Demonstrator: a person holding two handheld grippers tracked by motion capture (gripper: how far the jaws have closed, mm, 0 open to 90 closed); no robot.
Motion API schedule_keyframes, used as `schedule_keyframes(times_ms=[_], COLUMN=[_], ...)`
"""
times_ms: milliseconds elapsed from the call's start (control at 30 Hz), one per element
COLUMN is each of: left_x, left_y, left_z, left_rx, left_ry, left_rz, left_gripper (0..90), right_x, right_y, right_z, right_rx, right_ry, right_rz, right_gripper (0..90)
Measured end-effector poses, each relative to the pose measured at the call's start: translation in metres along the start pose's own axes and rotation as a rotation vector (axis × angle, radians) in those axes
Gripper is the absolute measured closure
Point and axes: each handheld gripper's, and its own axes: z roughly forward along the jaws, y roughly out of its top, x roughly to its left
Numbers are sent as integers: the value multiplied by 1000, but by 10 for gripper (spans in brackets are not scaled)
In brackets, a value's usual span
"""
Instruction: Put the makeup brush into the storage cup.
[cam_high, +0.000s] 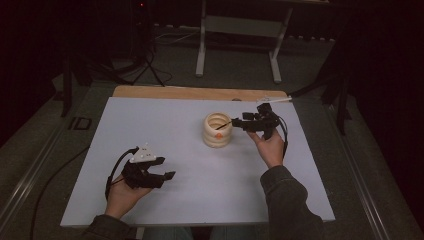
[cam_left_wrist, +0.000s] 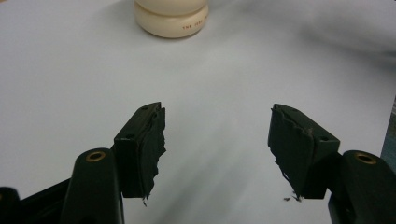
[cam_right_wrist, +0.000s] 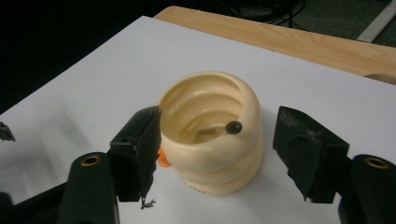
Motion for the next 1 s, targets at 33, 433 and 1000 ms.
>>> schedule_keyframes(times_ms=[33,433,1000], left_x=[0,2,3], left_y=[0,-1,-2], left_z=[0,-1,-2], left_rx=[1,-5,-3], left_ry=[1,7,14], left_rz=[-1,-12,-19], left_gripper=[364,355,353], right_x=[0,5,8], right_y=[0,-7,-17], right_z=[-1,-10,-24], right_rx=[0,-9,-15], right_ry=[2,12,18], right_rz=[-2,-17,-34], right_gripper=[314,295,287])
